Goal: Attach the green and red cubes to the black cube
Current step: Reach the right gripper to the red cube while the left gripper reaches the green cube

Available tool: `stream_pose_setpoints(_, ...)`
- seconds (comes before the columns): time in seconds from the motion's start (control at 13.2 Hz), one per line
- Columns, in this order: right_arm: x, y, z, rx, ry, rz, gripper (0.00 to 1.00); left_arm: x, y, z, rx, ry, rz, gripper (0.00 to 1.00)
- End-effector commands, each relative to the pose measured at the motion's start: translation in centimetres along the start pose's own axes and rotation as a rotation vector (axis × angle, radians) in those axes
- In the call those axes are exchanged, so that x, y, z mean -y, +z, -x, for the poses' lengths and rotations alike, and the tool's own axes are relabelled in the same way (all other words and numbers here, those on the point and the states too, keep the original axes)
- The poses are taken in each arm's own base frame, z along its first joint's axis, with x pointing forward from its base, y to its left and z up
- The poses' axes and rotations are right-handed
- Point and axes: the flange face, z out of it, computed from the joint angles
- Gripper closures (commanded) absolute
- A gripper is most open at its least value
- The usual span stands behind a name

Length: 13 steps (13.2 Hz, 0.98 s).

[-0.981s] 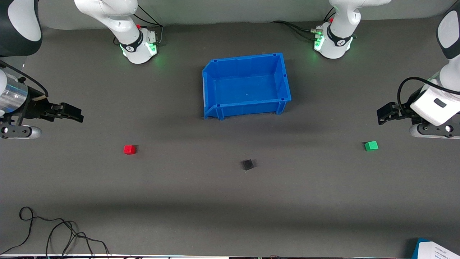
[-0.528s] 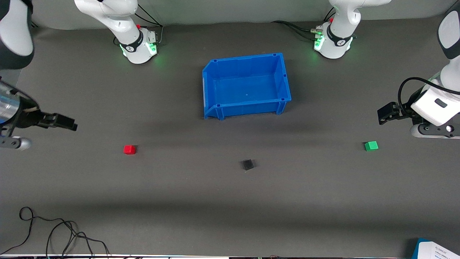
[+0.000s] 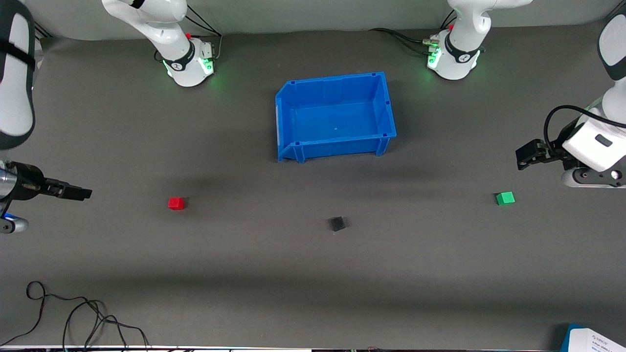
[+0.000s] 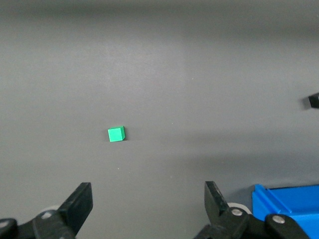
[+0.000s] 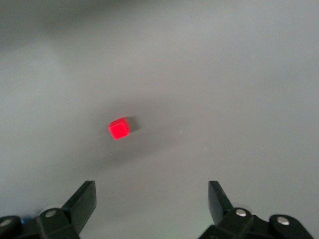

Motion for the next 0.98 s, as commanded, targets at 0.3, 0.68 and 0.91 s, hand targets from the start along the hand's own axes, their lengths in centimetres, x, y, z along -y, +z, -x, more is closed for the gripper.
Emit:
stream_pose_setpoints(0.3,7.0,7.6,1.1,0.000,0.719,-0.014,0.00,1.2,0.6,-0.9,-0.005,-0.284,-0.039,0.00)
stream_pose_setpoints(0.68,8.5,17.3,0.6,0.008,0.980,-0.140,0.00,2.8,1.9,-1.4,0.022,-0.764,-0.037,0.00)
stream_pose_setpoints(0.91,8.5,20.1,0.5,0.020,1.018,-0.126,0.00,4.5,2.3,-1.6,0.038,-1.009,-0.004,0.00)
